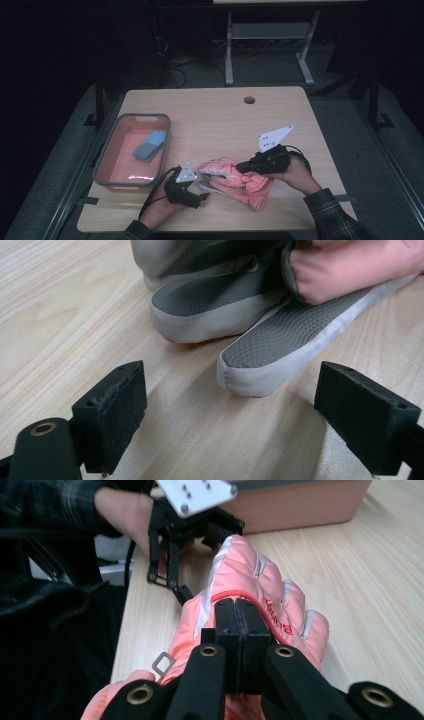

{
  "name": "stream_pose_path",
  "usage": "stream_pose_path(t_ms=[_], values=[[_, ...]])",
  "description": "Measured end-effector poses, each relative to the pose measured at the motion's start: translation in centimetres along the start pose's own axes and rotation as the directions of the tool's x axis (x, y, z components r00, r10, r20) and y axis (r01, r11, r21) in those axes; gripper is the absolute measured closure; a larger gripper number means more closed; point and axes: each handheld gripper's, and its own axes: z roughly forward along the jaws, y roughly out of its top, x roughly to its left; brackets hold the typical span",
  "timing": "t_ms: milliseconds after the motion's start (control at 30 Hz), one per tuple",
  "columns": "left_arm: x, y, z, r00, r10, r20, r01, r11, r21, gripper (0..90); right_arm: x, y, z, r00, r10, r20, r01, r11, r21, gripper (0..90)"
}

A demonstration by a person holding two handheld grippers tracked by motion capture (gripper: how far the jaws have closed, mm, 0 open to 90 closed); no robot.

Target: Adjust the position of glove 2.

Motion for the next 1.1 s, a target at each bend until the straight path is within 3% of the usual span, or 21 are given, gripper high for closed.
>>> stream_pose_path(t_ms=[267, 300, 433, 533, 600, 633, 700, 833, 967, 1100], values=[[0.0, 0.0, 0.0, 1.0000, -0.001, 0.000, 0.001, 1.0000, -0.002, 12.6, 0.5, -0.7, 1.7, 0.9991, -0.043, 0.000, 0.043, 0.9916, 0.122, 89.3], [0.0, 0.0, 0.0, 1.0000, -0.001, 0.000, 0.001, 1.0000, -0.002, 12.6, 0.5, -0.8, 1.8, 0.9976, -0.069, 0.004, 0.068, 0.9882, 0.137, 89.2], [0.0, 0.0, 0.0, 1.0000, 0.000, 0.000, 0.000, 1.0000, -0.002, 12.6, 0.9, -1.2, 2.9, 0.9951, -0.099, 0.004, 0.096, 0.9760, 0.195, 88.5], [0.0, 0.0, 0.0, 1.0000, -0.001, -0.001, 0.001, 1.0000, -0.002, 12.6, 0.9, -1.2, 2.9, 0.9970, -0.078, -0.004, 0.077, 0.9797, 0.185, 83.1], [0.0, 0.2, -0.1, 1.0000, -0.002, -0.004, 0.002, 0.9999, 0.015, 13.3, 0.7, -1.1, 2.1, 0.9998, -0.015, 0.010, 0.014, 0.9905, 0.137, 67.8], [0.0, 0.4, -0.2, 0.9999, -0.008, -0.012, 0.008, 0.9994, 0.033, 14.6, 0.6, -1.1, 1.8, 0.9999, 0.006, 0.016, -0.008, 0.9923, 0.124, 65.4], [0.0, 0.5, -0.5, 0.9995, -0.011, -0.031, 0.012, 0.9991, 0.041, 20.2, 0.4, -1.0, 1.1, 0.9989, 0.031, 0.036, -0.034, 0.9961, 0.082, 60.7], [-0.7, 0.7, -2.1, 0.9985, -0.013, -0.053, 0.014, 0.9998, 0.016, 29.0, -0.1, -1.0, -0.7, 0.9912, 0.101, 0.086, -0.102, 0.9948, 0.008, 60.1], [-1.6, 1.0, -3.3, 0.9990, -0.019, -0.041, 0.019, 0.9998, 0.004, 50.1, -0.8, -1.9, -2.6, 0.9725, 0.162, 0.167, -0.160, 0.9868, -0.022, 72.1], [-2.4, 1.5, -3.2, 0.9993, -0.026, 0.026, 0.025, 0.9994, 0.026, 78.1, -1.6, -3.8, -3.6, 0.9546, 0.193, 0.227, -0.199, 0.9799, 0.006, 89.6]])
